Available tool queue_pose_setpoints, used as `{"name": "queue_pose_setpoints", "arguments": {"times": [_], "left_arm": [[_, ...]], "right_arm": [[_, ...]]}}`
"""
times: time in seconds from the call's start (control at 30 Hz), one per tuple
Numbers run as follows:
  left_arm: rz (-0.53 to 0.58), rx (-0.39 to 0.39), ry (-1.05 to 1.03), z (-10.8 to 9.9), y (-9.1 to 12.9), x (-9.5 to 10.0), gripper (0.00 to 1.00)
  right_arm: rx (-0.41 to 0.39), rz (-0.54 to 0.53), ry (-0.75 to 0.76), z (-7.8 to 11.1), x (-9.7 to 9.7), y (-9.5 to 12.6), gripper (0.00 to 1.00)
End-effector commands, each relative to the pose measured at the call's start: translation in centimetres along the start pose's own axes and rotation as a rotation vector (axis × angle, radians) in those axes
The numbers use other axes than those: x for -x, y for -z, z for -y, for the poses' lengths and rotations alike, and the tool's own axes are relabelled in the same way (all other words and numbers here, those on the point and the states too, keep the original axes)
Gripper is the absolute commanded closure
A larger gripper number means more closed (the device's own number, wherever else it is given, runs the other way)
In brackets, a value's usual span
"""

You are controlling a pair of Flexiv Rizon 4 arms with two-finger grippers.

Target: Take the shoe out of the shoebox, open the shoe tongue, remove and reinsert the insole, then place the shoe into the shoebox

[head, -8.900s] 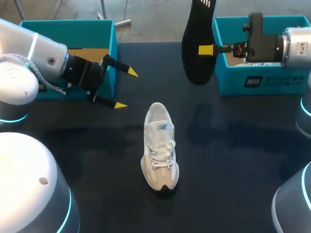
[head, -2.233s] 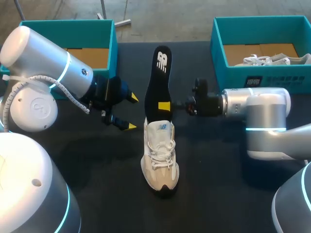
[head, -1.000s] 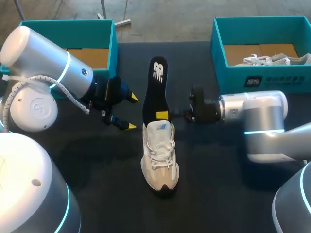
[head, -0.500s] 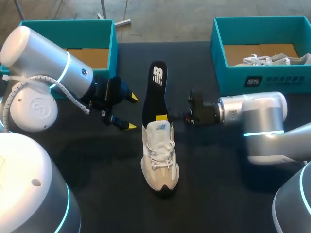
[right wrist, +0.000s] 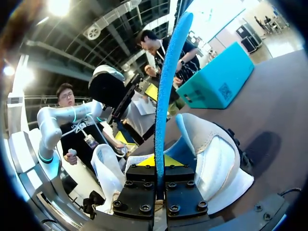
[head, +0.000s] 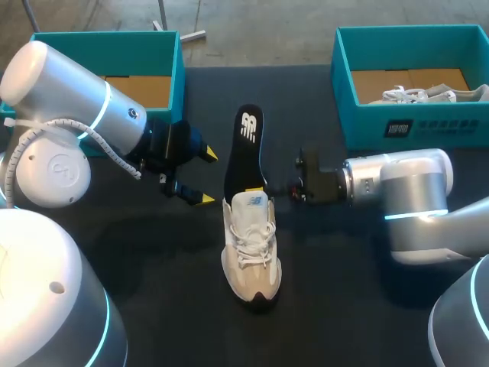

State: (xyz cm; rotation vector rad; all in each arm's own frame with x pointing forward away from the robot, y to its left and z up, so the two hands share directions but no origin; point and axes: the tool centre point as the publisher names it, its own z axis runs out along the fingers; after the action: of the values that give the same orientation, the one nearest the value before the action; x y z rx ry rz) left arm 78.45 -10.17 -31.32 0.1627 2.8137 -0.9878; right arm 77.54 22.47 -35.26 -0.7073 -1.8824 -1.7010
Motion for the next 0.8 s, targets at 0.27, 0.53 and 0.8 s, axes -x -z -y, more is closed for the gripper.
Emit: {"name": "queue_pose_setpoints", "arguments": {"times": [0.27, 0.53, 0.8], "left_arm": [[0.000, 0.004, 0.000, 0.0, 0.0, 0.0, 0.00], [0.000, 0.004, 0.000, 0.0, 0.0, 0.0, 0.00], [0.000, 0.004, 0.000, 0.0, 0.0, 0.0, 0.00]], "right_arm": [[-0.011, 0.015, 0.030, -0.6, -0.4, -0.2, 0.94], [-0.022, 0.017, 0.053, -1.4, -0.7, -0.3, 0.80], [-0.019, 0.020, 0.061, -1.6, -0.8, -0.3, 0.75]]}}
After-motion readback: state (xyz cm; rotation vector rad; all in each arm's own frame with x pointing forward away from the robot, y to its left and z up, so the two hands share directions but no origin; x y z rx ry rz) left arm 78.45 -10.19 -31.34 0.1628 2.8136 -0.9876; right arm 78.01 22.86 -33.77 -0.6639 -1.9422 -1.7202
